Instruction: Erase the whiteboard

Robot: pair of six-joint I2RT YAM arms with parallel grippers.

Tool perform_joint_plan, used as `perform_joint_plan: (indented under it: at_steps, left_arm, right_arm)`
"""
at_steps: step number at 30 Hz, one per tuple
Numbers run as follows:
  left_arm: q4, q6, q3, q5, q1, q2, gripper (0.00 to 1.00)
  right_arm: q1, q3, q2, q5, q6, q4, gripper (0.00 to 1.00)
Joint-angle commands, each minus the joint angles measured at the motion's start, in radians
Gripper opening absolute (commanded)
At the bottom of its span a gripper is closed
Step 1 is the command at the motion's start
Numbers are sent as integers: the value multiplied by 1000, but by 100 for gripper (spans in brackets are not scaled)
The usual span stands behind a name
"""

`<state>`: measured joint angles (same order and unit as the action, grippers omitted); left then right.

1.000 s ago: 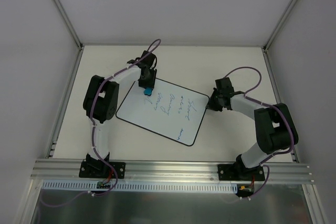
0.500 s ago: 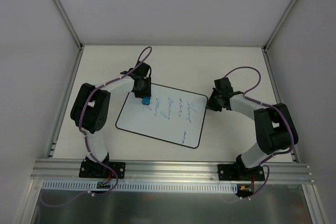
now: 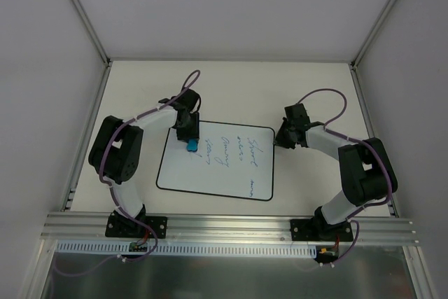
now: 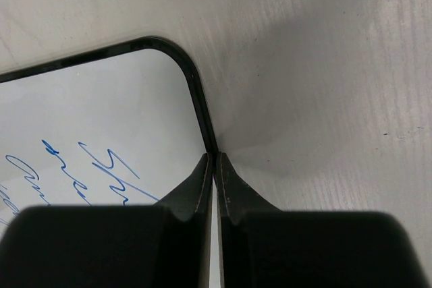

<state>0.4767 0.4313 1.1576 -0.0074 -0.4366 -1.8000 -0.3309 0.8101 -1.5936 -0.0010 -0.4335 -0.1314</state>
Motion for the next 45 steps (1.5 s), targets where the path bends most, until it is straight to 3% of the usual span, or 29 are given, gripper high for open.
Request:
perform_joint_plan:
  at_steps: [1,12,23,32,40,45]
  left_arm:
    - [152,30,-6,-63,25,-62,0]
    - [154,40,28,-197,61,-30,0]
    - [154,30,129,-63,-51,-130,0]
    - [146,49,234,-32,-137,-248,0]
    - [135,78,140,-124,-96,-164,0]
    - [83,93,-14,-115,-54,-52,0]
  right_arm:
    - [-10,-2,-11,49,9,-80,0]
    - [-11,-8,-5,52,22,-77,0]
    - [-10,-3,-8,56,22,-71,0]
    - [-11,-6,-8,53,21,-65,0]
    - [-11,-18,1,58,22,-59,0]
    - [-11,-20,4,58,22,-54,0]
